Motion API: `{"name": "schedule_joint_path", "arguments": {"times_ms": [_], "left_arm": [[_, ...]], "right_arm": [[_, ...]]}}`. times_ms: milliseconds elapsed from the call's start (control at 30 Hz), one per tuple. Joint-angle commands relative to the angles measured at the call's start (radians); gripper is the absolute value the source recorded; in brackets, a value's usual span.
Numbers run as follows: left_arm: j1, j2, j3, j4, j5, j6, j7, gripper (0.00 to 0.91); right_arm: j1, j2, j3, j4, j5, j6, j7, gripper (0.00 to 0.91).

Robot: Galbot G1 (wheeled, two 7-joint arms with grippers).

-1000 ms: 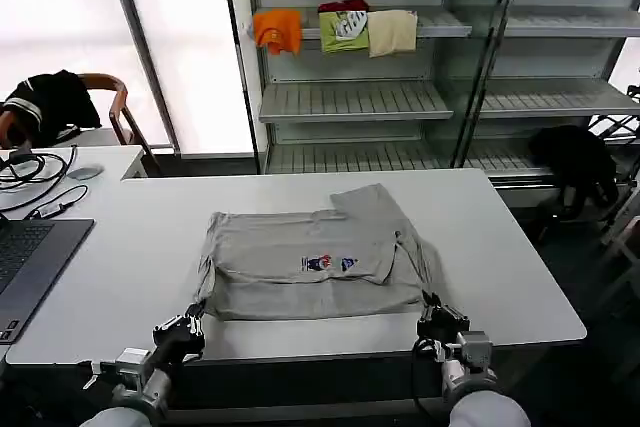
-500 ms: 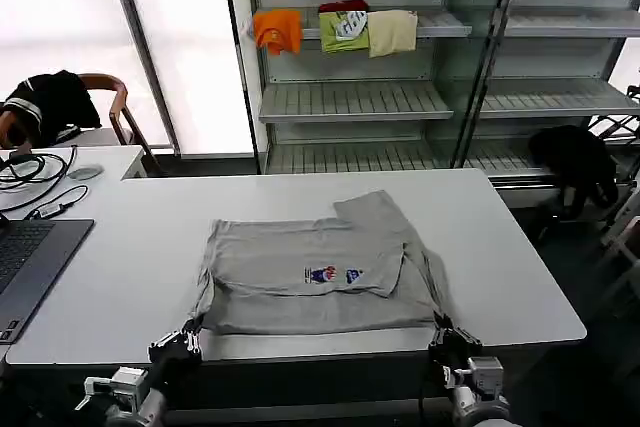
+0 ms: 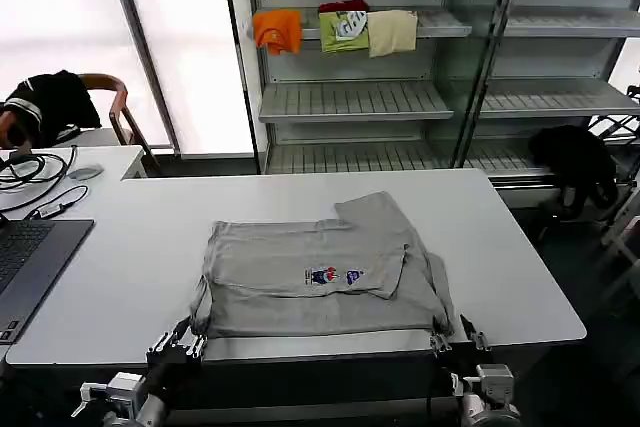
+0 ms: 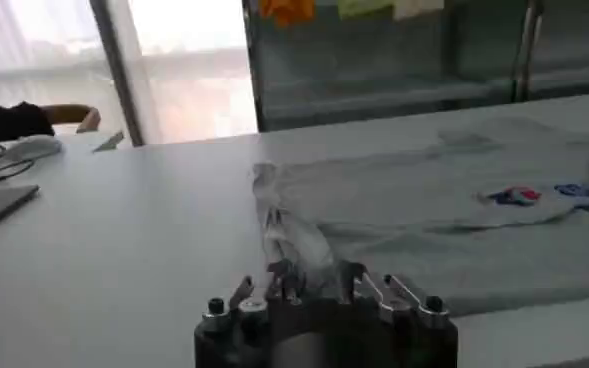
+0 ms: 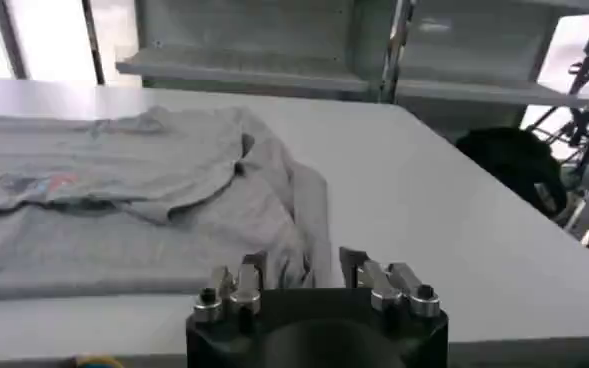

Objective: Fold and organize the clothes.

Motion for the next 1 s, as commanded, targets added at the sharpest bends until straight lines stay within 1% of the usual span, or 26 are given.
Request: {"name": "schedule_joint_path", "arguments": {"times_ms": [33, 100, 200, 333, 400, 433, 467, 500, 533, 600, 633, 667, 767, 833, 867, 1000], "left_arm": [[-0.058, 0.009, -0.002, -0.078, -0.022, 0.033, 0.0, 0.907], [-0.092, 0.022, -0.011, -0.08, -0.04, 0.052, -0.004, 0.907], [-0.143, 0.047, -0.033, -0.076, -0.075, 0.07, -0.007, 0.907], [-0.251, 0.123, -0.035, -0.036, -0.119, 0.076, -0.001, 0.907], [-0.31, 0.159, -0.024, -0.001, -0.133, 0.076, 0.01, 0.907], [-0.328, 0.168, -0.021, 0.01, -0.142, 0.076, 0.013, 0.907], [-0.377, 0.195, -0.01, 0.049, -0.158, 0.076, 0.02, 0.907], [-0.407, 0.211, -0.005, 0.068, -0.168, 0.076, 0.031, 0.907], [-0.419, 0.221, 0.002, 0.095, -0.179, 0.075, 0.038, 0.907], [-0.488, 0.256, 0.028, 0.15, -0.229, 0.076, 0.045, 0.907], [-0.524, 0.266, 0.035, 0.168, -0.234, 0.076, 0.051, 0.907], [-0.551, 0.276, 0.049, 0.2, -0.243, 0.076, 0.053, 0.907], [-0.637, 0.296, 0.082, 0.273, -0.264, 0.076, 0.066, 0.907], [-0.681, 0.303, 0.113, 0.316, -0.275, 0.076, 0.068, 0.907], [-0.708, 0.302, 0.127, 0.334, -0.273, 0.076, 0.07, 0.907], [-0.801, 0.287, 0.175, 0.428, -0.284, 0.077, 0.094, 0.907]], "right_arm": [[0.091, 0.018, 0.063, 0.024, 0.083, -0.004, 0.0, 0.907], [0.142, 0.024, 0.079, 0.018, 0.121, 0.013, -0.014, 0.907], [0.196, 0.02, 0.081, 0.003, 0.126, 0.007, -0.026, 0.907], [0.321, 0.005, 0.056, -0.057, 0.146, -0.016, -0.03, 0.907], [0.406, -0.005, 0.039, -0.118, 0.186, -0.028, -0.027, 0.907], [0.438, -0.007, 0.032, -0.129, 0.192, -0.028, -0.026, 0.907], [0.486, -0.014, 0.017, -0.165, 0.198, -0.029, -0.028, 0.907], [0.555, -0.023, -0.005, -0.206, 0.2, -0.029, -0.031, 0.907], [0.575, -0.025, -0.014, -0.224, 0.2, -0.029, -0.037, 0.907], [0.688, -0.034, -0.049, -0.303, 0.197, -0.03, -0.04, 0.907], [0.709, -0.036, -0.069, -0.324, 0.197, -0.03, -0.044, 0.907], [0.759, -0.037, -0.092, -0.377, 0.194, -0.03, -0.047, 0.907], [0.86, -0.032, -0.138, -0.491, 0.193, -0.031, -0.057, 0.907], [0.91, -0.027, -0.162, -0.533, 0.193, -0.031, -0.056, 0.907], [0.957, -0.024, -0.188, -0.569, 0.191, -0.03, -0.056, 0.907], [1.107, -0.01, -0.269, -0.73, 0.191, -0.03, -0.088, 0.907]]}}
